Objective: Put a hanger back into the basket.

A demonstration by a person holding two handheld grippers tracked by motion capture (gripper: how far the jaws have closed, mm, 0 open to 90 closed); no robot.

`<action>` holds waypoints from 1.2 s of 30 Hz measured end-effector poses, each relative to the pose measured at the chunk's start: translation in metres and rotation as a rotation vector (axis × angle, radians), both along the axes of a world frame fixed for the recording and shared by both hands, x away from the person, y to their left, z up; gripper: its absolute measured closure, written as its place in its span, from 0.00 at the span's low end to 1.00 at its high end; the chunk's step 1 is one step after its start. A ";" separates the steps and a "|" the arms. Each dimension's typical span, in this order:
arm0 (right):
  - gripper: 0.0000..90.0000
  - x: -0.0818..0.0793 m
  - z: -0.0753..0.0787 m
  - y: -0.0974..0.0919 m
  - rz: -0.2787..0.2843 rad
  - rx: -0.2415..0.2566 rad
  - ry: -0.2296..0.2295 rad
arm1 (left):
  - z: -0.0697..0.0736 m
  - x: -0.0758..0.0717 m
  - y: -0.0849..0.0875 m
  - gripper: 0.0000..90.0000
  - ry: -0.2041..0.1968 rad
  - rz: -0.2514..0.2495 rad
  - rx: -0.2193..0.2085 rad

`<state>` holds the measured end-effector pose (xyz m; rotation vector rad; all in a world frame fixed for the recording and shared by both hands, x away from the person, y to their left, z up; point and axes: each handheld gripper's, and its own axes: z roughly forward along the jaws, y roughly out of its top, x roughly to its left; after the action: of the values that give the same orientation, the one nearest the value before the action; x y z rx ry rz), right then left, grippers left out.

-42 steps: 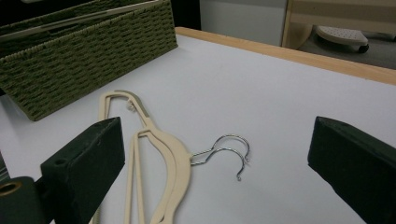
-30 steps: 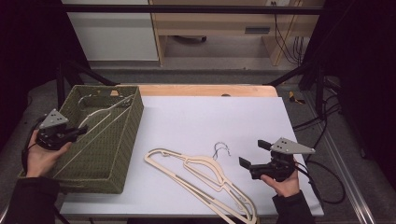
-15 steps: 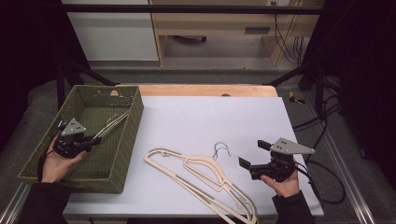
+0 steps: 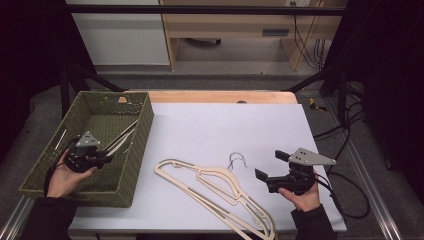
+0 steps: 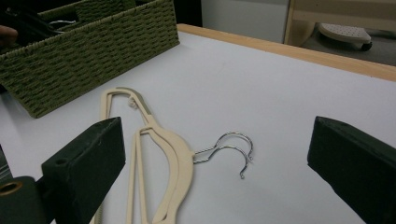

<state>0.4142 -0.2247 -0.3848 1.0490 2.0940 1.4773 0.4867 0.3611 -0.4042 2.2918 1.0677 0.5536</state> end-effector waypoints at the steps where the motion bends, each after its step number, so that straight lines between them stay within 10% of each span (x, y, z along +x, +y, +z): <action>1: 0.05 0.000 0.000 0.000 0.001 0.001 0.000 | -0.001 0.000 -0.001 0.78 0.004 -0.003 0.001; 12: 0.05 -0.001 0.001 -0.001 0.007 -0.005 -0.005 | 0.000 0.000 -0.003 0.73 0.022 -0.017 0.021; 24: 0.05 -0.001 0.002 -0.001 0.000 0.004 -0.012 | 0.015 -0.008 0.001 0.67 -0.066 -0.025 -0.023; 36: 0.05 -0.003 0.003 -0.002 -0.003 0.005 -0.012 | 0.069 -0.041 -0.019 0.37 -0.313 -0.010 -0.295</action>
<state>0.4109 -0.2264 -0.3819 1.0423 2.0804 1.4846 0.4457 0.3422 -0.3355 1.8809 0.9157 0.6753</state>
